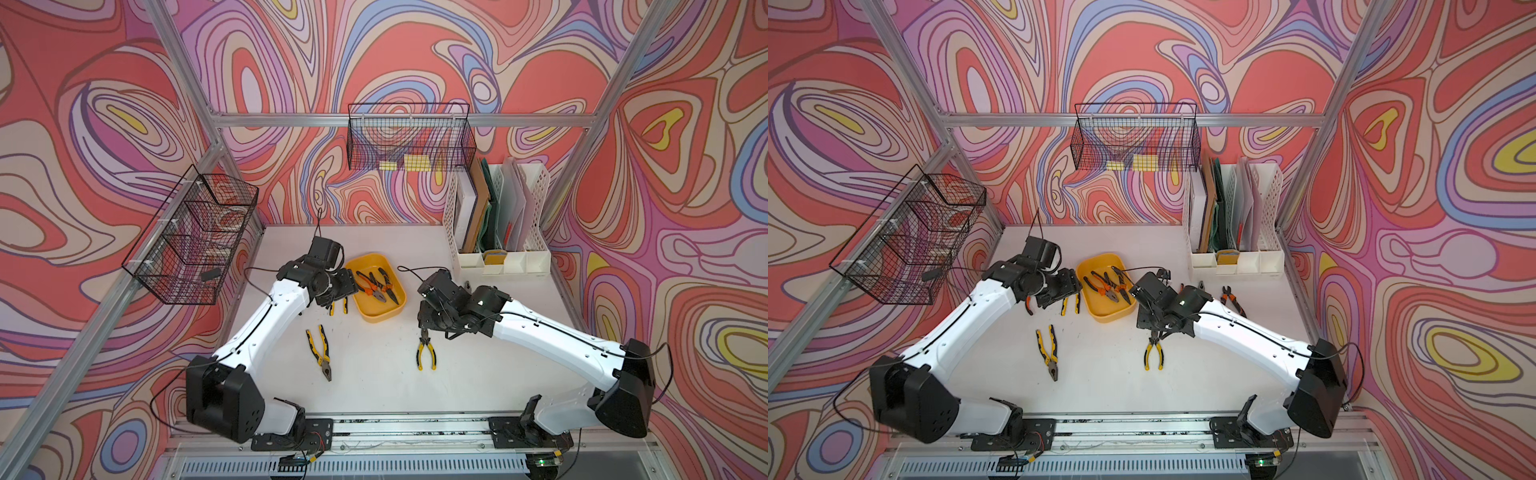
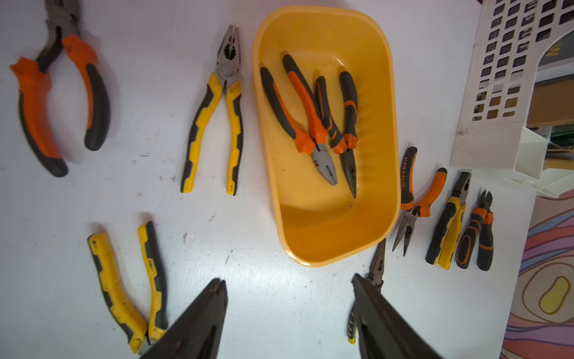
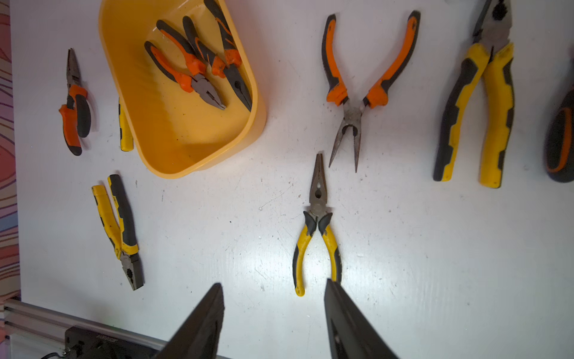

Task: Take the pliers out of the storage box
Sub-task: Pick up the pliers from the storage box.

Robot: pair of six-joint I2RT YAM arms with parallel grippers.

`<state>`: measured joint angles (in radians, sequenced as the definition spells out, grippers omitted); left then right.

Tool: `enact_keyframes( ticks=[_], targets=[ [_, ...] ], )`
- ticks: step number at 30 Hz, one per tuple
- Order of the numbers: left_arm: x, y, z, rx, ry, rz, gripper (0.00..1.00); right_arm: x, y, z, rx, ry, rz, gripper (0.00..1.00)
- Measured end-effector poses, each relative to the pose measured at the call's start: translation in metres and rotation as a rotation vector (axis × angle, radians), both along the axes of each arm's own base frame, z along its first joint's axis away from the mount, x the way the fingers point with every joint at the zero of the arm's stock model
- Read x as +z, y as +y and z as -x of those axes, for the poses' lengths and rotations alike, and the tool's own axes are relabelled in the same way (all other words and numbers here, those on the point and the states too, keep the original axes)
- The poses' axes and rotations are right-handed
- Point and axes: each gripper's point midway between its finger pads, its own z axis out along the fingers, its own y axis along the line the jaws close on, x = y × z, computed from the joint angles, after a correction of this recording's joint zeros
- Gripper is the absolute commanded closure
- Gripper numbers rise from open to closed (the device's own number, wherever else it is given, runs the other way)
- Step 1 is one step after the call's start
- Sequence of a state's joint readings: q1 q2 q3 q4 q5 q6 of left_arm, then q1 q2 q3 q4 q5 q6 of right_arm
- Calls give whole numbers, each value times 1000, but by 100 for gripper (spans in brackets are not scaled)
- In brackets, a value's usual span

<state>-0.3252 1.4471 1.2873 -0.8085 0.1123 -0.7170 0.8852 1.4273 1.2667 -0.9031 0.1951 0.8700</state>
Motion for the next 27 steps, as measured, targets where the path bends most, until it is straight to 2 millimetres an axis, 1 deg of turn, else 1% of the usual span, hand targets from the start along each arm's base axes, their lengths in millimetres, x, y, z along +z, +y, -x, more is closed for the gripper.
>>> enact_keyframes(
  ticks=[2,4,6,11,13,16,20,27],
  targets=[
    [-3,-12,-11,2,19,0,35,5,-4,0,28,-29,21,40],
    [-11,-21,-21,24,51,6,36,10,-8,0,52,-58,30,35],
    [-22,-28,-32,55,86,4,35,17,-15,3,69,-91,30,27],
    [-44,-47,-60,122,135,-14,38,31,-27,10,98,-153,15,26],
    [-54,-51,-65,151,153,-23,39,33,-28,11,110,-169,11,26],
    [-72,-51,-66,205,188,-42,42,31,-30,13,130,-179,18,26],
    [-96,-45,-69,281,223,-75,47,26,-35,16,156,-185,33,27],
    [-113,-38,-76,367,223,-105,51,19,-44,21,179,-192,41,27]
  ],
)
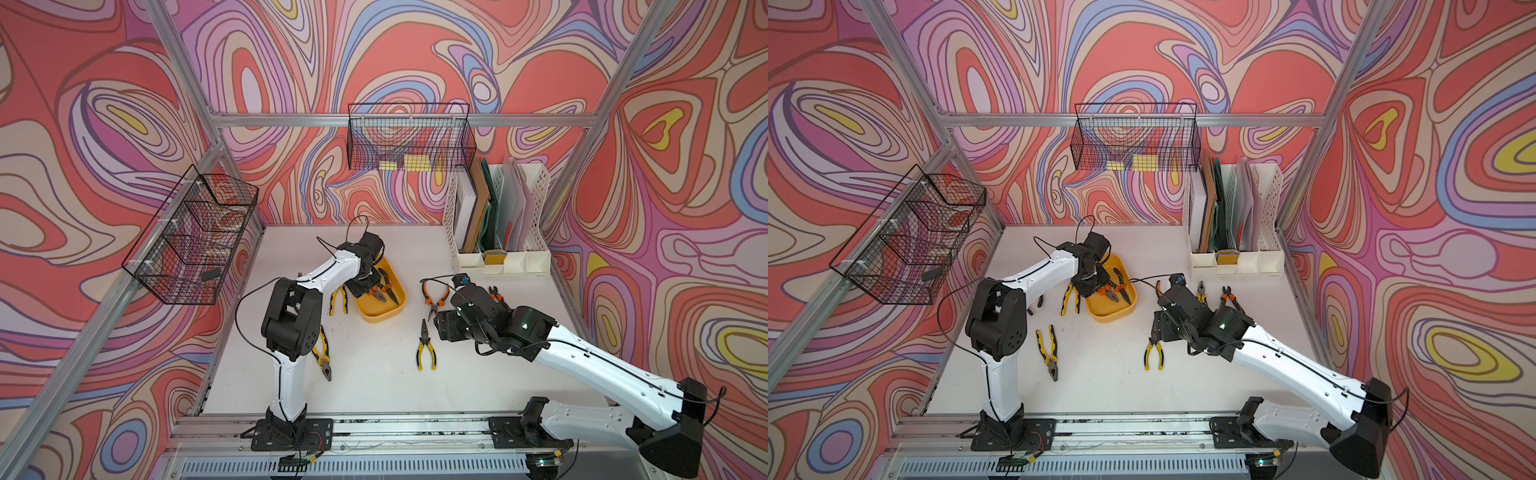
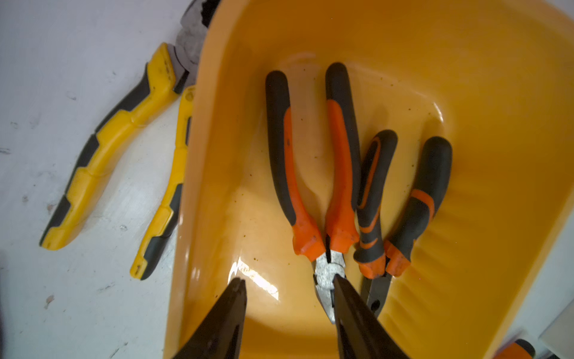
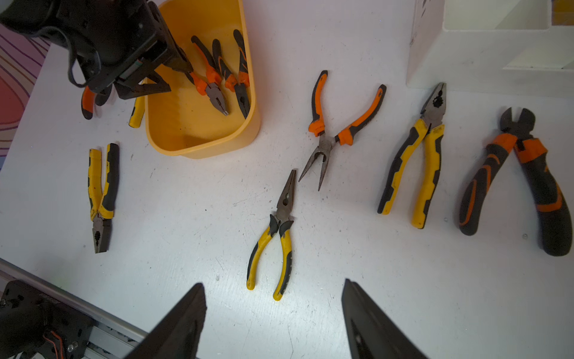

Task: Take the pliers out of the storage box
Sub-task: Pick up the pliers from the storage box.

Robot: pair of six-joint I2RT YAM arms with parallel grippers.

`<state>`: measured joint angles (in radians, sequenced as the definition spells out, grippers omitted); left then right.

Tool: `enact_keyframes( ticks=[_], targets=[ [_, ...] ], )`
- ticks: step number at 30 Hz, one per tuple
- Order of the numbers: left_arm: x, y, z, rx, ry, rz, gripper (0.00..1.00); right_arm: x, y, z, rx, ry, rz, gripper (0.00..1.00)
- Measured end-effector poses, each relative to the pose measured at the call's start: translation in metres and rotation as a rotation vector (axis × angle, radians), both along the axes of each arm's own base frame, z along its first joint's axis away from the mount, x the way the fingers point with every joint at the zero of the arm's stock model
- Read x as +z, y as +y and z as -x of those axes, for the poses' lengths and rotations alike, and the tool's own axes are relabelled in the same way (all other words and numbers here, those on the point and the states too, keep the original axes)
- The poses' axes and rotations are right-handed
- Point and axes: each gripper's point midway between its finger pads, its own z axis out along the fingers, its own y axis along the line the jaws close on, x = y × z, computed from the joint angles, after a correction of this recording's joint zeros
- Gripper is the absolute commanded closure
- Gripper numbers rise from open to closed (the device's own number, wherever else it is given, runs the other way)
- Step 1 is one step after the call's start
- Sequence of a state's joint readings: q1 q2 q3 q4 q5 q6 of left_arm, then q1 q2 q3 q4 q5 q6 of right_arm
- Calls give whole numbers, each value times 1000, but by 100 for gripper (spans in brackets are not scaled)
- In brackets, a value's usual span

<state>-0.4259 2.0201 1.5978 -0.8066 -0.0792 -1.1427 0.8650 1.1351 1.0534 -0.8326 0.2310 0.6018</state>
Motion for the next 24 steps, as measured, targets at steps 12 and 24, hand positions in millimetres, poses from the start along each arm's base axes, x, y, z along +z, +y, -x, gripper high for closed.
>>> enact_keyframes(
  ticks=[12,24],
  targets=[
    [-27,3,-15,51,10,-52,56,-18,3,7,32,37,-1,27],
    [-29,-4,-34,62,-11,-42,63,-14,1,8,40,25,-9,28]
  ],
)
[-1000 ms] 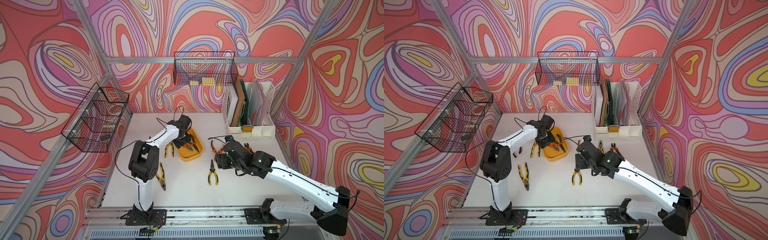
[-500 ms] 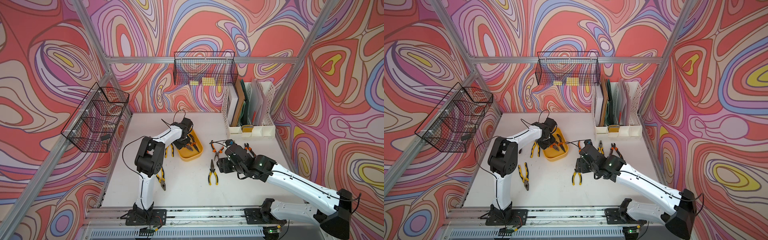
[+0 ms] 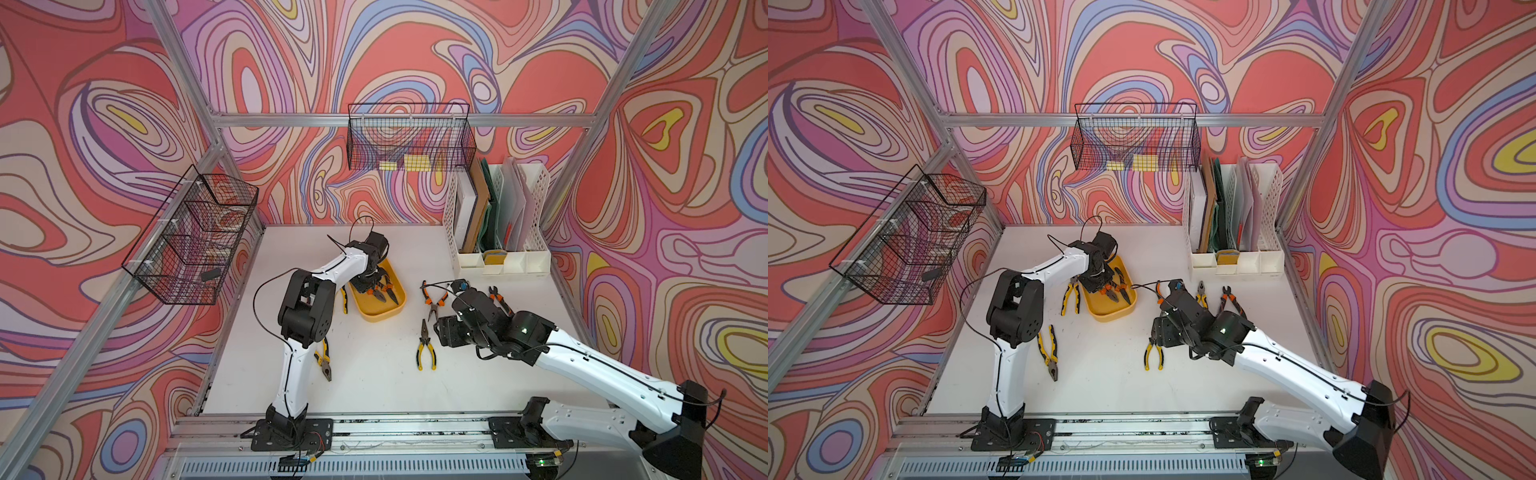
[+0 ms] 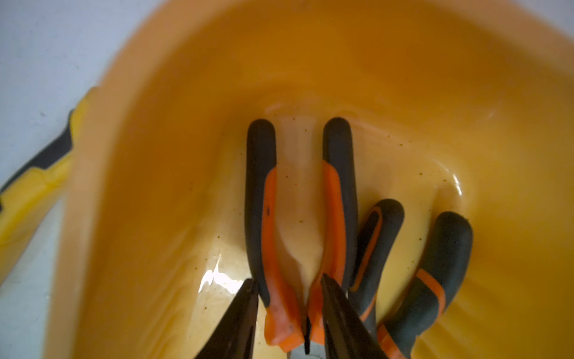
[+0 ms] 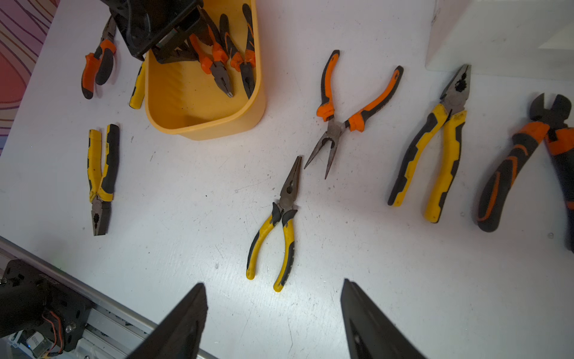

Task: Take the pliers out of the storage box
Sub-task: Pick up the pliers from the storage box.

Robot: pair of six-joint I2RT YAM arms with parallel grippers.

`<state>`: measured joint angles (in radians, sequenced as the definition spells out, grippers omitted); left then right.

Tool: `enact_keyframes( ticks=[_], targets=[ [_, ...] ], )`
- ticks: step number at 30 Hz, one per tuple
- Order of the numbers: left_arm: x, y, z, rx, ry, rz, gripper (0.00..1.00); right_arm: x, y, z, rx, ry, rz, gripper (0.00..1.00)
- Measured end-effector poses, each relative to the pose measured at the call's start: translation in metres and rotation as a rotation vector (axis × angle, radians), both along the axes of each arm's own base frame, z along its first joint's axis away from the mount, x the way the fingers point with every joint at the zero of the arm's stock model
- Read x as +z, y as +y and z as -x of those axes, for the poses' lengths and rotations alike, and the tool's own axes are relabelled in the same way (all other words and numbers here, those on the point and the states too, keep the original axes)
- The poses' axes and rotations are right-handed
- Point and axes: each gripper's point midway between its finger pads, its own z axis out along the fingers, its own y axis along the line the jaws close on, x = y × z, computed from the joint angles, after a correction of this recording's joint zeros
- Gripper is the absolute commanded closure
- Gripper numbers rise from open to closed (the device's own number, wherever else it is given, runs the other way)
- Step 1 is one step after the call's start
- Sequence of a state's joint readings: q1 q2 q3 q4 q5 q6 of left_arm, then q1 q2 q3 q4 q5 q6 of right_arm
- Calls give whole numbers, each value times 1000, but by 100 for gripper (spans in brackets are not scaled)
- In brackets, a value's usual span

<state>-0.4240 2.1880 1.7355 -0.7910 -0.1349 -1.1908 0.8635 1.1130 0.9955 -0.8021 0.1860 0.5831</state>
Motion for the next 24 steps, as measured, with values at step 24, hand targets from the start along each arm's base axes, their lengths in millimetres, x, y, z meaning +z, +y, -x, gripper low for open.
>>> enact_keyframes(
  ticks=[24],
  targets=[
    [-17,3,2,-8,42,18,100,-2,-3,1,-3,6,17,30]
  ],
)
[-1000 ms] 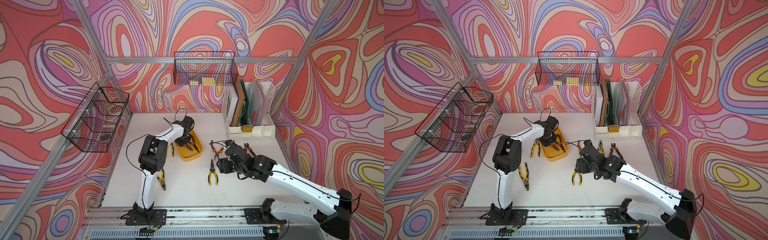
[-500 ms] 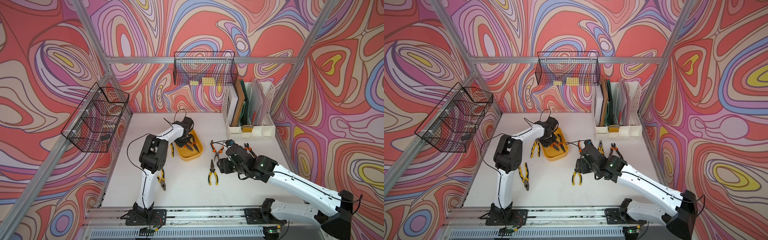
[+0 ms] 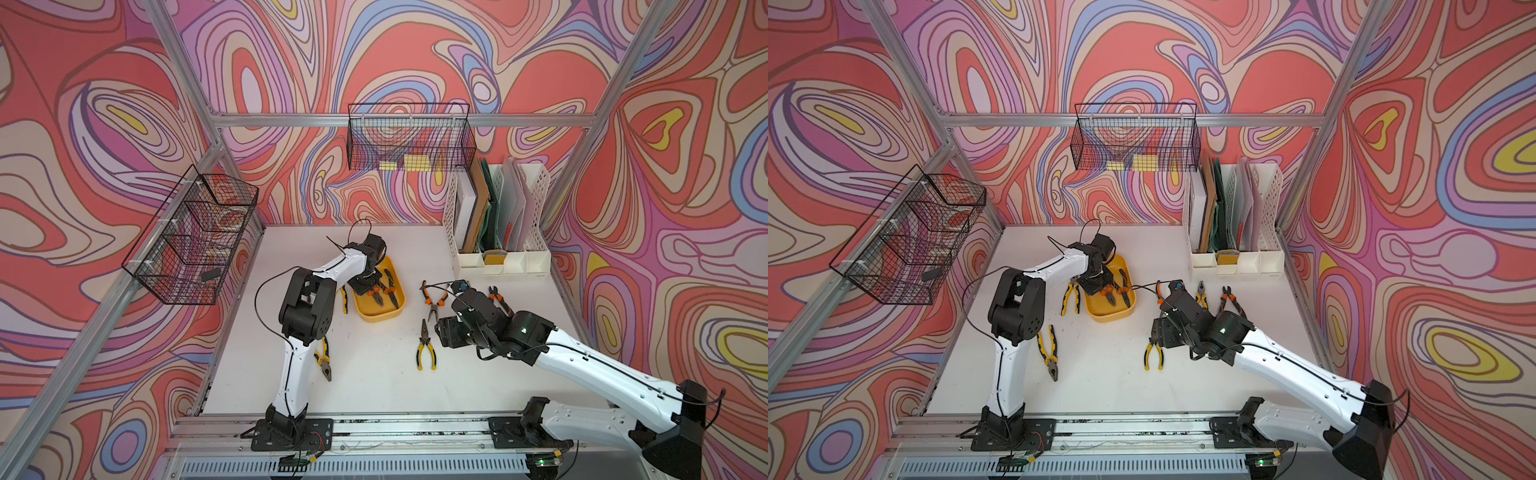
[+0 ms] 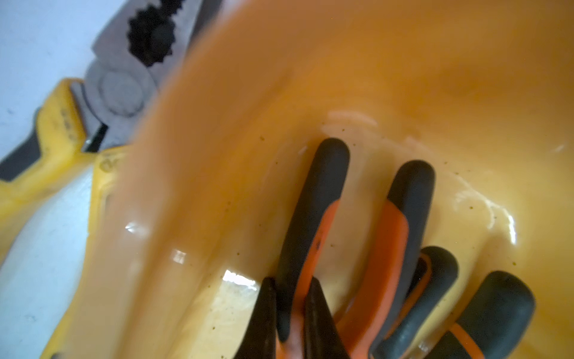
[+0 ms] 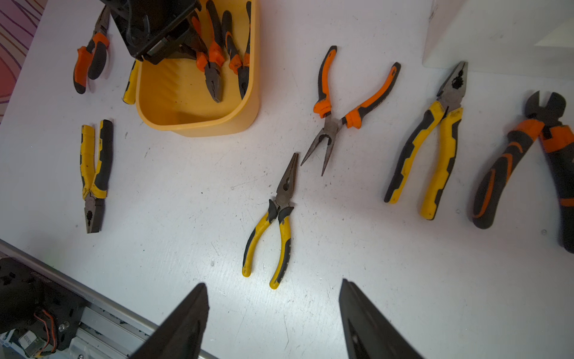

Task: Take the pliers out of the storage box
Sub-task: Pick up the pliers from the storage box, then place the pliers at the center of the board.

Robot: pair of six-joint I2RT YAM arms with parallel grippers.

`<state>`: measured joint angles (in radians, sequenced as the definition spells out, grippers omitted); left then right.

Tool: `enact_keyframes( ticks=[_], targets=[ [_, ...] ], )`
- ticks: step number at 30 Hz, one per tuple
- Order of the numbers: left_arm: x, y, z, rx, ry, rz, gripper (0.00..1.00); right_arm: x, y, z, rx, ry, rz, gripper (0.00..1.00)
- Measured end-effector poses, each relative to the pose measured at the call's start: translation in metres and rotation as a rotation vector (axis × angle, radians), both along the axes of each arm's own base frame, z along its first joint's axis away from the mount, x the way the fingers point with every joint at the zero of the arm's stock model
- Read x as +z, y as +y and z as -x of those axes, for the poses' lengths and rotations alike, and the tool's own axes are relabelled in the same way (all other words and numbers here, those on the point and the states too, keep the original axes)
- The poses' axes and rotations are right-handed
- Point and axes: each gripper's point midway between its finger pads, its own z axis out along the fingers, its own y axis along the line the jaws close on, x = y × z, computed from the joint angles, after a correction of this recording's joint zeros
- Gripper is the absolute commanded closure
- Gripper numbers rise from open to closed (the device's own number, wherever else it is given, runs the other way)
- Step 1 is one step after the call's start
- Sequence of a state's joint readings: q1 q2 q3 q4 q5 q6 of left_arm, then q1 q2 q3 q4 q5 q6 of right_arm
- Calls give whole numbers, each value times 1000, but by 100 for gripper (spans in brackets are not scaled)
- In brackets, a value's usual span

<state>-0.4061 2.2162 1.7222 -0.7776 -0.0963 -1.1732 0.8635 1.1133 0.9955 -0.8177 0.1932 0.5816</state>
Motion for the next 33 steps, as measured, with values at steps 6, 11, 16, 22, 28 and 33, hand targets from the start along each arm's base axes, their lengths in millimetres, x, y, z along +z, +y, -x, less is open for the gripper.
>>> enact_keyframes(
  ticks=[6,11,16,22,28,33],
  targets=[
    [3,0,0,-52,-18,-4,100,8,-8,-1,-29,-26,-1,32],
    [10,-4,5,-146,-30,-16,100,20,-19,-2,-75,-72,-9,33],
    [39,-15,14,-251,-74,6,100,32,-29,-3,-120,-113,-36,34],
    [99,-23,25,-346,-183,68,100,32,-35,-3,-148,-115,-24,34],
    [138,-19,56,-421,-233,109,100,31,-38,-3,-168,-115,-16,34],
    [135,-7,108,-477,-177,129,100,27,-40,-3,-179,-110,-13,34]
  ],
)
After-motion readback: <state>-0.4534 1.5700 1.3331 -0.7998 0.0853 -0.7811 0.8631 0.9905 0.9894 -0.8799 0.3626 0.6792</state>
